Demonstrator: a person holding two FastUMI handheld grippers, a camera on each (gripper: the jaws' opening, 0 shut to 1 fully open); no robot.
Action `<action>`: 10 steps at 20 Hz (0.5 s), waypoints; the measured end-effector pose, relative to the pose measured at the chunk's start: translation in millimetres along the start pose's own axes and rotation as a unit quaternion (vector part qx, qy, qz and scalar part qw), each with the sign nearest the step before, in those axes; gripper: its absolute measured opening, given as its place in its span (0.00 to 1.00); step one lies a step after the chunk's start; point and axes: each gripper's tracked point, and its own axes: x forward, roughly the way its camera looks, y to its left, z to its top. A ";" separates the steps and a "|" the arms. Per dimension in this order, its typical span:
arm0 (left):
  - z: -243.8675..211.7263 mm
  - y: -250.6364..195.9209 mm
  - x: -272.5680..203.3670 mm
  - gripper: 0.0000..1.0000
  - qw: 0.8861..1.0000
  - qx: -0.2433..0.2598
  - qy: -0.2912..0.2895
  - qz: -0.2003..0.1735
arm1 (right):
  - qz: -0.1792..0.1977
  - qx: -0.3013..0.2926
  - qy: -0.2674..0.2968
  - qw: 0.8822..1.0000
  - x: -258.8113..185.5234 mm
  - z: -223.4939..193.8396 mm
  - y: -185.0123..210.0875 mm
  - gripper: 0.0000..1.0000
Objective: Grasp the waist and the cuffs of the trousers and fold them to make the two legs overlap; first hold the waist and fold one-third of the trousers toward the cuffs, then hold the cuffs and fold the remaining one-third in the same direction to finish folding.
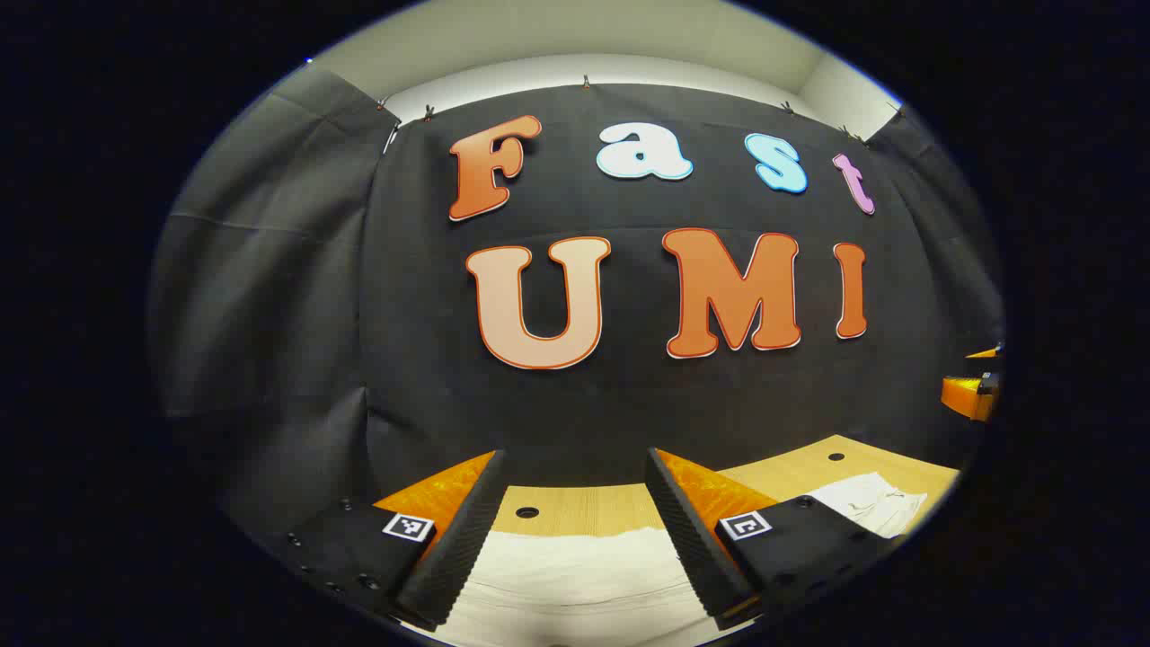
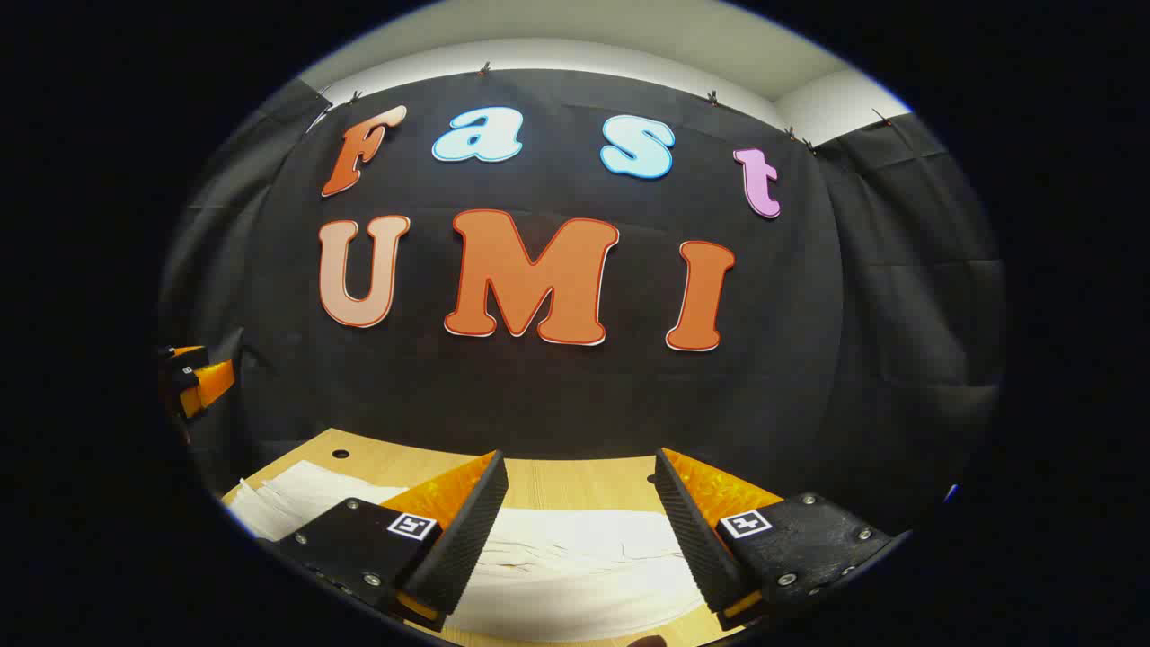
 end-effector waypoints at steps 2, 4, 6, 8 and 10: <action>3.4 -10.0 1.1 1.00 1.000 0.003 -0.002 -0.003 | 0.002 -0.001 0.001 1.000 1.6 -2.8 -1.1 0.99; 5.0 -26.0 2.5 1.00 1.000 0.010 -0.002 -0.016 | 0.008 0.002 0.007 1.000 2.7 -6.5 -0.1 0.99; 5.5 -39.8 3.3 1.00 1.000 0.010 -0.003 -0.027 | 0.012 0.006 0.011 1.000 2.9 -9.6 -1.5 0.99; 5.3 -50.1 3.3 1.00 0.999 0.007 0.000 -0.034 | 0.012 -0.001 0.013 1.000 2.9 -11.4 -3.6 0.99; 4.8 -53.8 4.0 1.00 0.999 0.006 0.002 -0.035 | 0.013 -0.001 0.019 1.000 3.6 -15.7 -7.7 0.99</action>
